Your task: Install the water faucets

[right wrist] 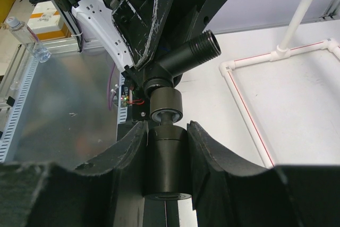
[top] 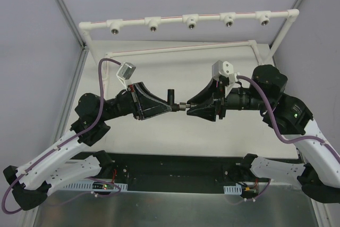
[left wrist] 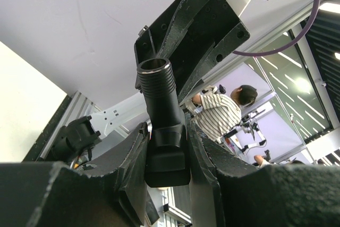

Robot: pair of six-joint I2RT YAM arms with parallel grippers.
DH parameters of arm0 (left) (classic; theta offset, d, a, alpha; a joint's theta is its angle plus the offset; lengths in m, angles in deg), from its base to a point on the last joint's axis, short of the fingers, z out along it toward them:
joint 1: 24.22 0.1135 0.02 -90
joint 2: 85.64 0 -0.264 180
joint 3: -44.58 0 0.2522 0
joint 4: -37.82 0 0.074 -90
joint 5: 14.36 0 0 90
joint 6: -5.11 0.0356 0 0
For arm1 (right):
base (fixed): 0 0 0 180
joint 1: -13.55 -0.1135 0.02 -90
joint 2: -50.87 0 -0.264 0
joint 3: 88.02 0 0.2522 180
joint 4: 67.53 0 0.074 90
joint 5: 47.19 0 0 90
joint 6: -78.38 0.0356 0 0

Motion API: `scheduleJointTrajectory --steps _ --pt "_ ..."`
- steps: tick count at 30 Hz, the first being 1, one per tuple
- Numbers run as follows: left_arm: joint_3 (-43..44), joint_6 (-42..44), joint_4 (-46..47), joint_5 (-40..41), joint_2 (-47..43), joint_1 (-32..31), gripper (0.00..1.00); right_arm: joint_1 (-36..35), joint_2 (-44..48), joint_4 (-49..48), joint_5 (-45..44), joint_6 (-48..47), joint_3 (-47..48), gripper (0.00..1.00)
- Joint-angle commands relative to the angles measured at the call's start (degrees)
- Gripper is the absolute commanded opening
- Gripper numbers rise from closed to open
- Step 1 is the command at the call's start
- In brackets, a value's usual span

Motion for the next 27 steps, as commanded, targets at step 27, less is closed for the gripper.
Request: scheduleJointTrajectory --steps 27 --pt "1.5 -0.6 4.7 -2.3 1.9 -0.3 0.00 0.0 -0.1 -3.3 3.5 1.3 0.8 0.00"
